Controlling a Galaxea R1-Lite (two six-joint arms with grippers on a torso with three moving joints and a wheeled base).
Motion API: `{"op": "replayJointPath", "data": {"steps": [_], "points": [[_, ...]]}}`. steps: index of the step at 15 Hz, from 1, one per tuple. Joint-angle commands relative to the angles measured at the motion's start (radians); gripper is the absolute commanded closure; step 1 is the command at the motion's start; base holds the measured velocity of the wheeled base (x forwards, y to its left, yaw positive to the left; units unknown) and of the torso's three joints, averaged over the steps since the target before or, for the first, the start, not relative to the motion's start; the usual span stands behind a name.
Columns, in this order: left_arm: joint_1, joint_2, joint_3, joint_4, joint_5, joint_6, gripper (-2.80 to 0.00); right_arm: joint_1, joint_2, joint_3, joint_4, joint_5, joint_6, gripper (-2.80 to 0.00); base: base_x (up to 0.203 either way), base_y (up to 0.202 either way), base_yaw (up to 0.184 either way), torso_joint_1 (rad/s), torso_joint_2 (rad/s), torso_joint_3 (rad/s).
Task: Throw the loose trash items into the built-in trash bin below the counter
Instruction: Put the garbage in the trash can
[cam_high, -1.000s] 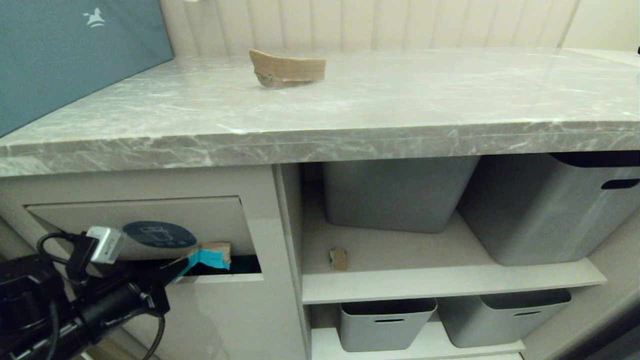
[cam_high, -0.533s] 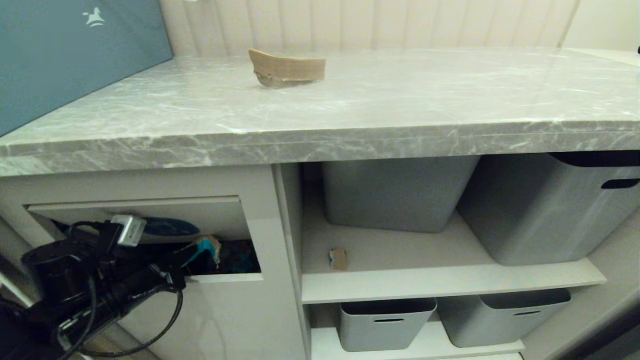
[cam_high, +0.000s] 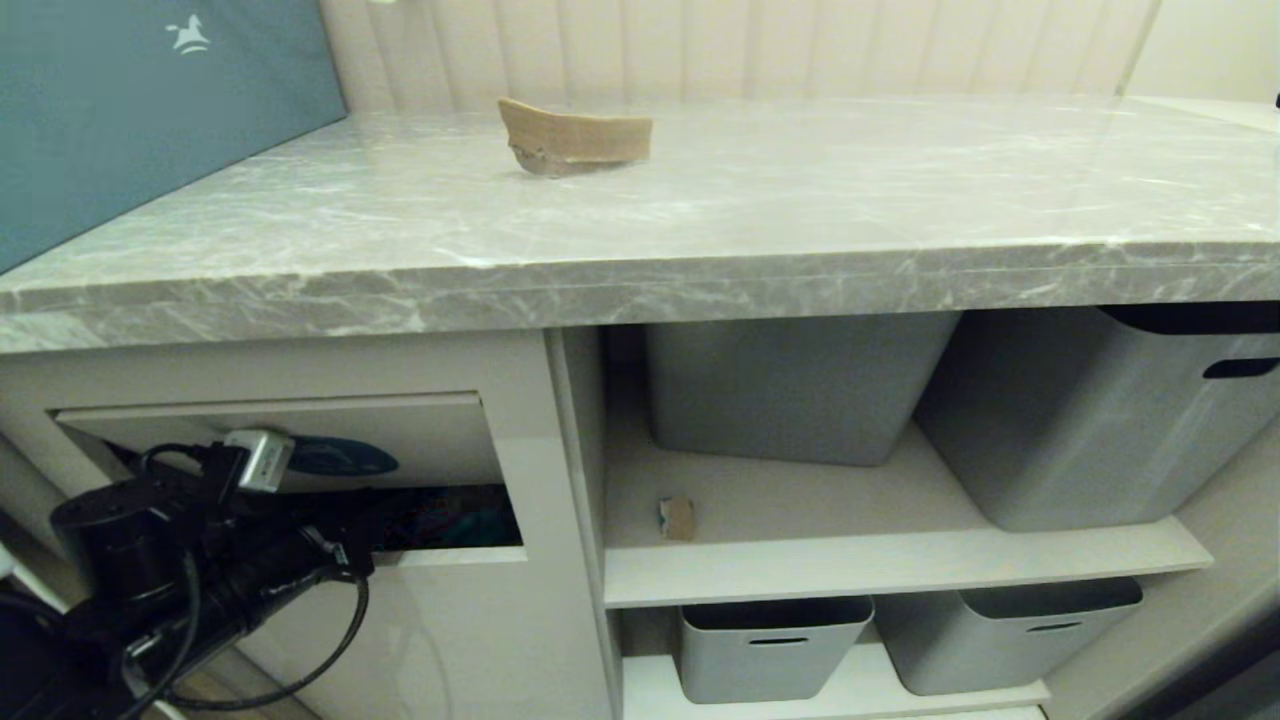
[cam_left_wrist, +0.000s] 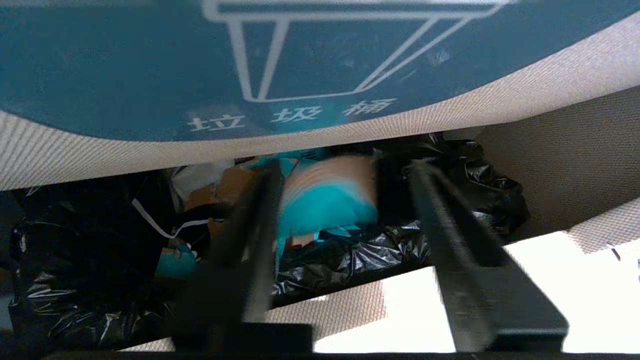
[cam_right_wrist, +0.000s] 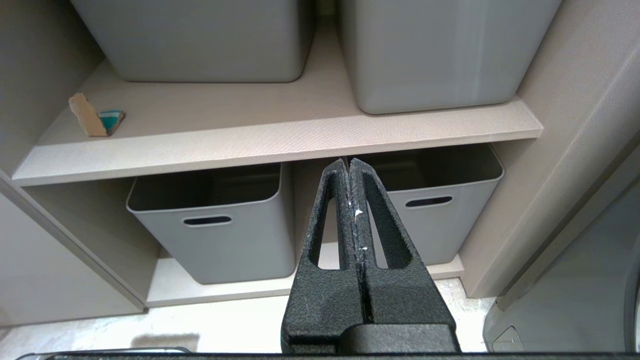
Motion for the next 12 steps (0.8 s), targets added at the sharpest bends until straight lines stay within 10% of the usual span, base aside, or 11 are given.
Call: {"op": "replayJointPath", "data": {"steps": [1,12], "points": [[0.0,-0.011,-0.003,-0.009,-0.002,-0.001,-2.8,0.001,0.002,0.002,0.0,0.0,0.001,0.0,0.0,0.0,0.0,0.0,0.0,0.0],[-0.009,-0.261,0.215,0.005,-0.021,-0.001,-2.8,0.0,0.002,0.002,0.0,0.0,0.001,0.0,0.0,0.0,0.0,0.0,0.0,0.0]]}}
